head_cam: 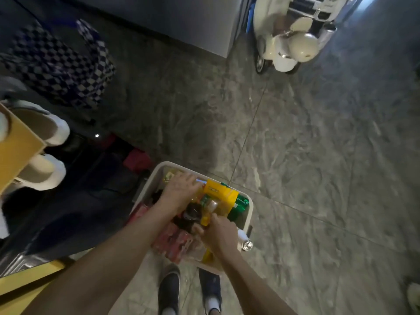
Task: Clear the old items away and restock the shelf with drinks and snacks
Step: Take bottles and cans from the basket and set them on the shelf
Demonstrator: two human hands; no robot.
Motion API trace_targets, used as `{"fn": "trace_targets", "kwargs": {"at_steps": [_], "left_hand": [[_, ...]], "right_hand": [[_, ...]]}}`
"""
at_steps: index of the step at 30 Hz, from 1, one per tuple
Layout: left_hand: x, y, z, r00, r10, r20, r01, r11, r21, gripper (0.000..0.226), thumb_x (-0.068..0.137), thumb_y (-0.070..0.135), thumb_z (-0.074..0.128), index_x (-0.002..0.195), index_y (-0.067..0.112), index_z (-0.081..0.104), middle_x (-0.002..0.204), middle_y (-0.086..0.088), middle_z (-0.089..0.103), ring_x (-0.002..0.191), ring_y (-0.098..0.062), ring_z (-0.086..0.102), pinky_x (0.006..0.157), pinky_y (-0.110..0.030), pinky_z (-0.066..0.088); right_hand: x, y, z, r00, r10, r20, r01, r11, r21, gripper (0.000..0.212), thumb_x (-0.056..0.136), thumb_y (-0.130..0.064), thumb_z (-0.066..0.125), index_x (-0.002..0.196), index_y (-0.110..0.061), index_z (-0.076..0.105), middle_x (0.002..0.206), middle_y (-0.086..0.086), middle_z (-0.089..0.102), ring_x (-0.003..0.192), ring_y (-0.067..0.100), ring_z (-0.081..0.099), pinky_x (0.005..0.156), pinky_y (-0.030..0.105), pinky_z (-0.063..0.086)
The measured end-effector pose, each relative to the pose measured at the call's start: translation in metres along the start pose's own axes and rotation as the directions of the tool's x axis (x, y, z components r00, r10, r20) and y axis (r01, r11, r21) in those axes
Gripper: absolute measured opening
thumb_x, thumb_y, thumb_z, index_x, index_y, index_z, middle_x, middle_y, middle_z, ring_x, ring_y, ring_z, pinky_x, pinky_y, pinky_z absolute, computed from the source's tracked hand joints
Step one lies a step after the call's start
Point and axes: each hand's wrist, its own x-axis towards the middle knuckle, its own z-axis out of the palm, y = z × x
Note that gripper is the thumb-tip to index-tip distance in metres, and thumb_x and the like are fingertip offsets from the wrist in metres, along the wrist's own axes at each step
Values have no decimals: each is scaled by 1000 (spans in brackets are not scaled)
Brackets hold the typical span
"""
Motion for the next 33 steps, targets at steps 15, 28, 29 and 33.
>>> {"fn": "trace_targets", "kwargs": {"at_steps": [15, 28, 29, 33], "left_hand": [[-54, -14, -44, 928, -351, -121, 218, 778, -590, 45, 92, 25, 68, 136, 28, 54, 137, -1, 61, 119, -32, 63, 90, -46, 53], [-277, -9, -185, 641, -726, -249, 162, 445, -881, 44, 82, 55, 81, 117, 50, 54, 104, 21, 67, 98, 0, 64, 85, -34, 55], [-300, -8, -191, 618, -742, -259, 153, 437, -887, 56, 76, 62, 80, 123, 55, 51, 109, 21, 70, 101, -2, 67, 84, -36, 56], [-381, -13, -200, 520, -813, -261, 164, 395, -904, 85, 70, 65, 87, 141, 43, 47, 118, 14, 71, 106, -13, 70, 89, -42, 58]], "right_hand": [[-4, -41, -40, 946, -222, -235, 258, 957, 135, 25, 98, -37, 55, 80, -24, 66, 71, -9, 68, 56, 9, 58, 55, 28, 51], [-111, -124, -236, 745, -600, -290, 606, 792, -82, 38, 86, -54, 53, 84, -21, 71, 85, -5, 68, 72, 18, 63, 65, 36, 53], [-122, -136, -250, 718, -632, -291, 630, 768, -114, 39, 85, -56, 52, 86, -22, 71, 87, -7, 68, 74, 18, 64, 67, 36, 54], [-166, -199, -291, 637, -739, -220, 717, 673, -184, 31, 86, -55, 60, 92, -27, 72, 95, -10, 67, 84, 15, 64, 77, 35, 56]]}}
